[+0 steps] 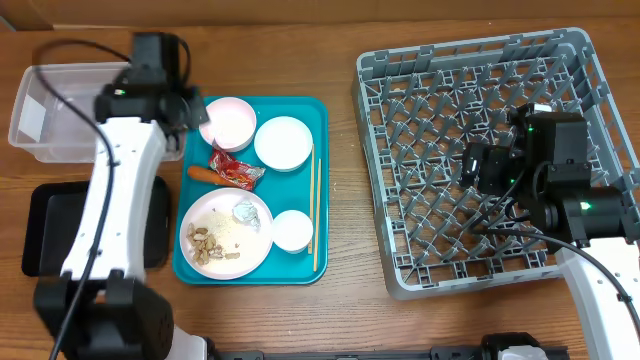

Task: Sort waste into correct bins and load items into the dishwasher
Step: 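Reach the left gripper to the red snack wrapper and grasp it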

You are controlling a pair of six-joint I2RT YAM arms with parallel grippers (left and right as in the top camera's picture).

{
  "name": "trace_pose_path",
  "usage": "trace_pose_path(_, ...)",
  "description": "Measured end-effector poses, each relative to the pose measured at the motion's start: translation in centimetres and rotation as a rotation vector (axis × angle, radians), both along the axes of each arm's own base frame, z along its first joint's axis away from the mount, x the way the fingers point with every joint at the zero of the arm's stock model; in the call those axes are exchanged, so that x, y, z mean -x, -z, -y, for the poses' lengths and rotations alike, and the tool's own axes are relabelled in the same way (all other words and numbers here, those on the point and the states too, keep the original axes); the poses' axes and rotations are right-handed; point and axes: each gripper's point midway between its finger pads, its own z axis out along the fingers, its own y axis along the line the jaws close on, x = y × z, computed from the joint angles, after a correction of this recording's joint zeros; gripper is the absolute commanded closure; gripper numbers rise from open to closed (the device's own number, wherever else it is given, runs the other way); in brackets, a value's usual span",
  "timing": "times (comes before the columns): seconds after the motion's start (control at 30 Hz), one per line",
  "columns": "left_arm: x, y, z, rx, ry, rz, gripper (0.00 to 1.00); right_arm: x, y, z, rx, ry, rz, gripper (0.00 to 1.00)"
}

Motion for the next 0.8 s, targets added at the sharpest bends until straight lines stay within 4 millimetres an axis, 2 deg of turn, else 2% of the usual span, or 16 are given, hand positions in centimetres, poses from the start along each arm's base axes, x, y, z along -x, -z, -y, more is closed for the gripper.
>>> trace_pose_path(0.07,-0.7,-2.7,-1.5,-0.028,-0.038,0.082,0.96,0.1,0.1,0.0,0.000,0.001,-0.004,0.00)
trace_pose_path(0.13,-0.7,-4.1,-2.8,-0.022,-0.067,0.116,0.94,0.1,0.1,0.0,0.000,0.000,-0.005,0.00)
trace_pose_path(0.2,0.1,-3.5,-3.0,0.023,-0.069,0.085,0.78,0.1,0.1,0.0,0.000,0.001,-0.006,0.00)
trace_pose_path(0.27,1.4,-1.9,-2.4,0.099,-0.055,0.007,0.58,0.1,0.1,0.0,0.000,0.000,-0.007,0.00)
trace_pose_path(0.3,1.8,-1.1,-1.7,0.135,-0.043,-0.029,0.35,0.1,0.1,0.0,0.000,0.000,-0.008,0.00)
trace_pose_path(0.33,2.2,-0.3,-1.0,0.170,-0.031,-0.065,0.30,0.2,0.1,0.0,0.000,0.000,-0.008,0.00)
trace_pose_path(0.47,4.3,4.2,2.6,0.280,0.032,-0.247,0.28,0.2,0.1,0.0,0.001,0.001,-0.008,0.00)
trace_pose_path(0.53,5.4,7.3,4.4,0.314,0.062,-0.352,0.29,0.2,0.1,0.0,0.000,0.000,-0.009,0.00)
trace_pose_path(0.57,5.6,8.0,4.8,0.318,0.068,-0.374,0.29,0.2,0.1,0.0,0.000,0.000,-0.009,0.00)
trace_pose_path(0.6,6.3,9.7,5.7,0.331,0.078,-0.432,0.29,0.2,0.1,0.0,0.000,0.000,-0.009,0.00)
trace_pose_path(0.7,7.9,12.8,7.2,0.349,0.079,-0.548,0.30,0.2,0.1,0.0,0.000,0.000,-0.009,0.00)
trace_pose_path(0.8,8.7,14.6,8.0,0.359,0.066,-0.613,0.31,0.2,0.1,0.0,0.000,0.000,-0.009,0.00)
